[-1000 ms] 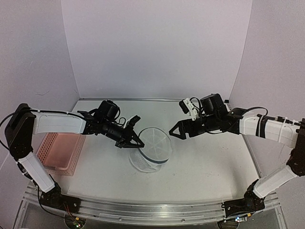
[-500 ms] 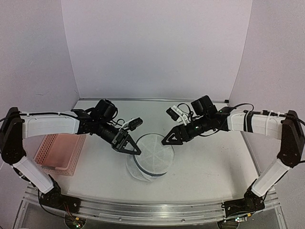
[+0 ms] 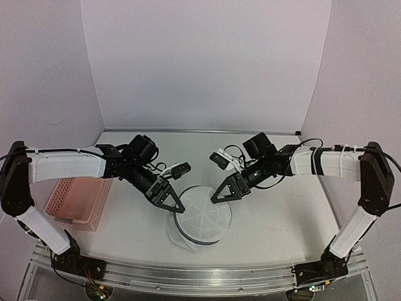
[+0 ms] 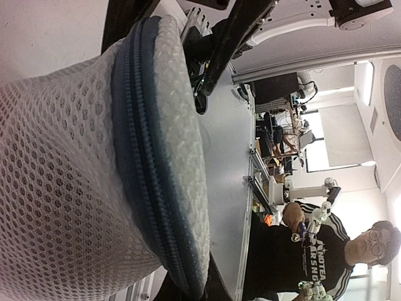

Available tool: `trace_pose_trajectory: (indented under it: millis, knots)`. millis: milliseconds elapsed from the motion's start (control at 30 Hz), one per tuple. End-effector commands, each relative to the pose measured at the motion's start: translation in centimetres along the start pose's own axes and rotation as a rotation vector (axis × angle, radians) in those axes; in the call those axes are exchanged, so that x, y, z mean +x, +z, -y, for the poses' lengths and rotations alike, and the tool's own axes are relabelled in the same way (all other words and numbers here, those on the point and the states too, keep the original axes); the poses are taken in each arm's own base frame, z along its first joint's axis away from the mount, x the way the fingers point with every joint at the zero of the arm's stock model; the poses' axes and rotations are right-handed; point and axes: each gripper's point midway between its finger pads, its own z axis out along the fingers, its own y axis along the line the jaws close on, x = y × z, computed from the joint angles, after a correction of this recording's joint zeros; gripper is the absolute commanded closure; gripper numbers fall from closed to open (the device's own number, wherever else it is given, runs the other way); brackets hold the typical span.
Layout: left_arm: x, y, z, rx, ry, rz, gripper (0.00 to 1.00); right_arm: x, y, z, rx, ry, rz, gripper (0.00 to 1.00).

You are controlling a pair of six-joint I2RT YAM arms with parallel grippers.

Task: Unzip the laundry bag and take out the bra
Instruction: Pass from the left arm to the right

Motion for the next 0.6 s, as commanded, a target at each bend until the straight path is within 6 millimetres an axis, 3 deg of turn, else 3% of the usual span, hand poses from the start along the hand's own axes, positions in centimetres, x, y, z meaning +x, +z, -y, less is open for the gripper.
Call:
trace_pose_trajectory:
  millis: [0, 100, 133, 233, 267, 300, 367, 467, 500, 567]
  knots:
    - [-1.9, -1.2, 3.9, 0.057, 0.162, 0.037, 1.00, 0.1, 0.1, -3.0, -0.073, -0.097, -0.001, 0.55]
    - [-1.9, -1.3, 3.8, 0.045, 0.163, 0.035, 1.00, 0.2, 0.1, -3.5, -0.075, -0.112, -0.002, 0.81]
    - [-2.0, -1.3, 3.7, 0.039, 0.161, 0.036, 1.00, 0.1, 0.0, -3.6, -0.066, -0.119, 0.003, 0.96]
    - [-2.7, -1.5, 3.6, 0.003, 0.170, 0.050, 1.00, 0.2, -0.4, -3.8, -0.031, -0.124, 0.026, 1.00]
    - [-3.1, -1.7, 3.3, -0.037, 0.172, 0.064, 0.96, 0.0, -0.6, -3.5, 0.005, -0.114, 0.044, 1.00]
    - [-3.7, -2.0, 2.9, -0.086, 0.170, 0.083, 0.89, -0.1, -0.8, -3.3, 0.037, -0.107, 0.063, 1.00]
    - [-5.0, -2.9, 2.3, -0.175, 0.162, 0.131, 0.62, -0.3, -1.3, -3.0, 0.088, -0.075, 0.090, 1.00]
    - [-7.1, -5.1, 1.4, -0.314, 0.138, 0.237, 0.40, -1.2, -2.4, -2.9, 0.167, -0.033, 0.169, 1.00]
    - [-7.7, -5.9, 1.1, -0.363, 0.122, 0.275, 0.29, -1.7, -2.9, -2.8, 0.198, -0.008, 0.206, 1.00]
    - [-8.7, -7.7, 0.2, -0.464, 0.080, 0.356, 0.19, -2.8, -4.0, -2.5, 0.265, 0.042, 0.280, 1.00]
